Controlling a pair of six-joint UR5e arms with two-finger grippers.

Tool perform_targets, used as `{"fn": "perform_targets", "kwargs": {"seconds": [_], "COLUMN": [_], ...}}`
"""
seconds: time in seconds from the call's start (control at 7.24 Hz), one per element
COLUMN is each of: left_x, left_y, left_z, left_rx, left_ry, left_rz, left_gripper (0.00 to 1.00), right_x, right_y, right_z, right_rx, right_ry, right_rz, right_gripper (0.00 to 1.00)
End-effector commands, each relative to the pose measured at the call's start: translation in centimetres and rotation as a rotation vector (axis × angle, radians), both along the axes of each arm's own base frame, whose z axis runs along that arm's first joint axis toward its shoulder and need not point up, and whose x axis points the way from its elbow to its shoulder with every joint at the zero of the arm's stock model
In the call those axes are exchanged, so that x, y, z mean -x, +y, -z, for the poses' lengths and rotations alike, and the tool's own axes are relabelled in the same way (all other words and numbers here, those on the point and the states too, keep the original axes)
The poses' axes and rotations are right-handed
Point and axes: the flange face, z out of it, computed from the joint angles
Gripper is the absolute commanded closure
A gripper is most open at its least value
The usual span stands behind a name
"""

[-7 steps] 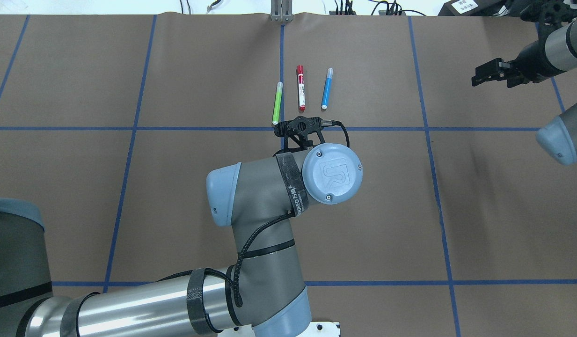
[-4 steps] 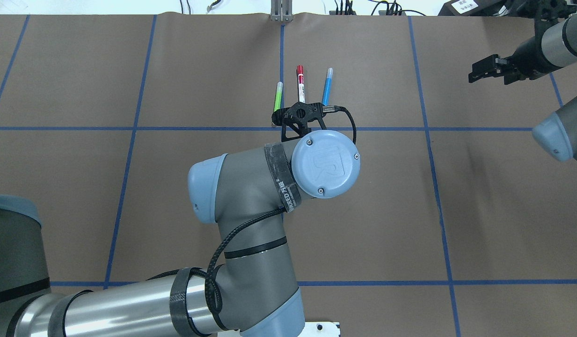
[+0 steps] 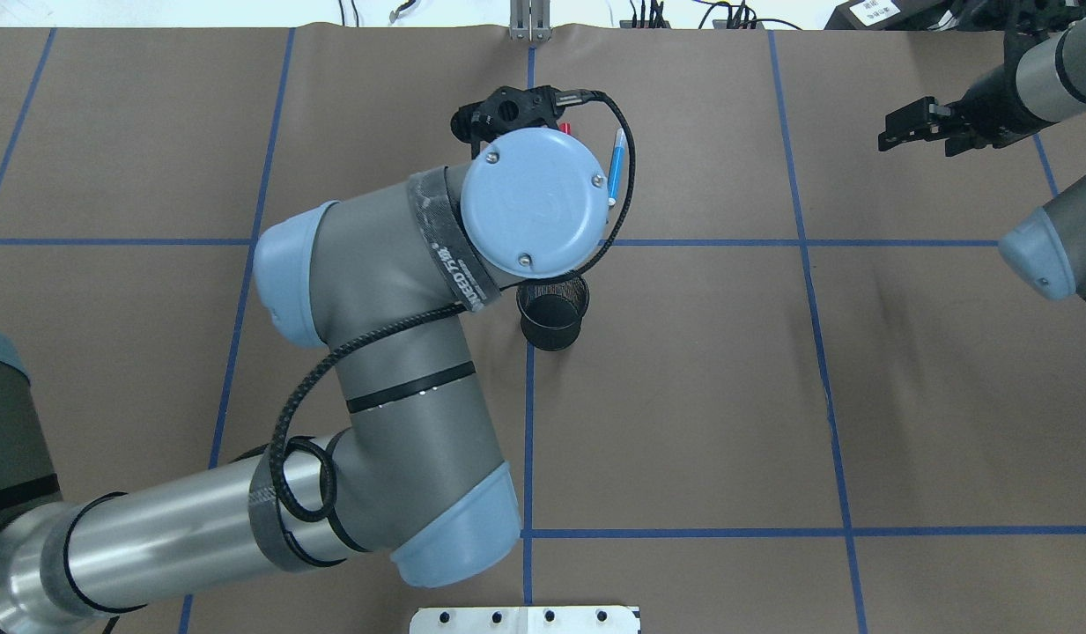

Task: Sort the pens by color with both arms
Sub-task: 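Lift the yellow highlighter and place it beside the green highlighter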

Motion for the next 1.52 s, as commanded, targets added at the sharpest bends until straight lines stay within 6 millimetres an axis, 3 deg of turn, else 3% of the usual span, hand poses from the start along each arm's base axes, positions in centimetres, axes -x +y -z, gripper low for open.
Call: {"fn": "perform_targets", "kwargs": {"seconds": [0.0,0.28,0.55,0.69,1.11,1.24,1.38], "left_x": [3.0,-0.2,-4.0,-4.8,-6.1,-6.4,-6.7], "left_y": [-4.8,-11.2,-15.3,-15.8,-16.2,-15.9,-15.4], "left_z": [-5.0,-12.0,-18.9,-20.6,-21.2,-21.3,-21.3], "left_rx": [-0.033,-0.081,-0.165,-0.176,-0.167,-0.166,-0.168], "left_ry": [0.043,0.114,0.142,0.148,0.128,0.129,0.127], "left_rz": [0.089,0.144,0.236,0.243,0.248,0.242,0.232], "left_gripper": [1.00,1.00,1.00,1.00,1.00,0.21,0.01], "right_x": [0.2,0.5,1.6,2.4,2.4,2.4,2.4], "right_y": [-0.3,-0.3,-0.9,-0.8,-0.8,-0.8,-0.8], "right_z": [0.9,1.0,1.7,1.9,2.0,2.1,2.1], "right_rx": [0.019,0.025,0.066,0.087,0.099,0.100,0.104], "right_ry": [-0.019,-0.022,-0.043,-0.054,-0.060,-0.062,-0.063], "right_rz": [-0.025,-0.026,-0.055,-0.061,-0.069,-0.071,-0.074], "right_gripper": [0.02,0.02,0.02,0.02,0.01,0.01,0.01]}}
